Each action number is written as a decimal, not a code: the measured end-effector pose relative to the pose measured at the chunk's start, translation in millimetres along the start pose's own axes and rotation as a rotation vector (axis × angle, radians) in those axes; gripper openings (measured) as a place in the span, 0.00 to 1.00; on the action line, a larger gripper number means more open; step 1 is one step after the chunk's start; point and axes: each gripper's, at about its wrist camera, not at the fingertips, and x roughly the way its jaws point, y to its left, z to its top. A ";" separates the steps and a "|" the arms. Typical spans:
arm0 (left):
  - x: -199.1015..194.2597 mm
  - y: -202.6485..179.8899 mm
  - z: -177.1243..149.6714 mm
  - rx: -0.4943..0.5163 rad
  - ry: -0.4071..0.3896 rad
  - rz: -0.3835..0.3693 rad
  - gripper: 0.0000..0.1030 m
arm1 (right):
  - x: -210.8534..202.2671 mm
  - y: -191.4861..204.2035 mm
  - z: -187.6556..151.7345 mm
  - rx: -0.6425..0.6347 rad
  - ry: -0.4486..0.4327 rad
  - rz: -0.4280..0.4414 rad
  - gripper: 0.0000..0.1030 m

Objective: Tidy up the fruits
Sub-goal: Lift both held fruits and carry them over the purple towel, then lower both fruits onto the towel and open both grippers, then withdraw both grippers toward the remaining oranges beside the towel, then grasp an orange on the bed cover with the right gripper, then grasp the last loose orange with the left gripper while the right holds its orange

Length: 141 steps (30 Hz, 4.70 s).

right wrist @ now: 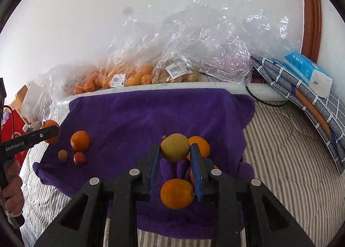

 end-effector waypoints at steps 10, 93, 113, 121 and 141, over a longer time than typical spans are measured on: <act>19.6 -0.3 -3.4 -0.009 0.028 0.002 0.39 | 10.7 7.2 -8.5 -0.044 0.010 -0.020 0.27; -82.3 78.5 -130.3 -0.050 0.007 -0.050 0.61 | -68.6 131.5 -136.7 -0.101 0.103 0.052 0.41; -63.3 -35.4 -122.3 0.067 0.039 -0.080 0.61 | -135.3 -0.7 -135.2 0.029 -0.003 -0.078 0.41; -36.3 -80.0 -111.4 0.107 0.031 -0.056 0.61 | -153.0 -28.0 -145.8 0.046 -0.022 -0.096 0.41; -73.1 -68.9 -100.4 0.090 -0.019 0.054 0.34 | -145.9 -14.2 -129.6 0.055 -0.008 -0.046 0.41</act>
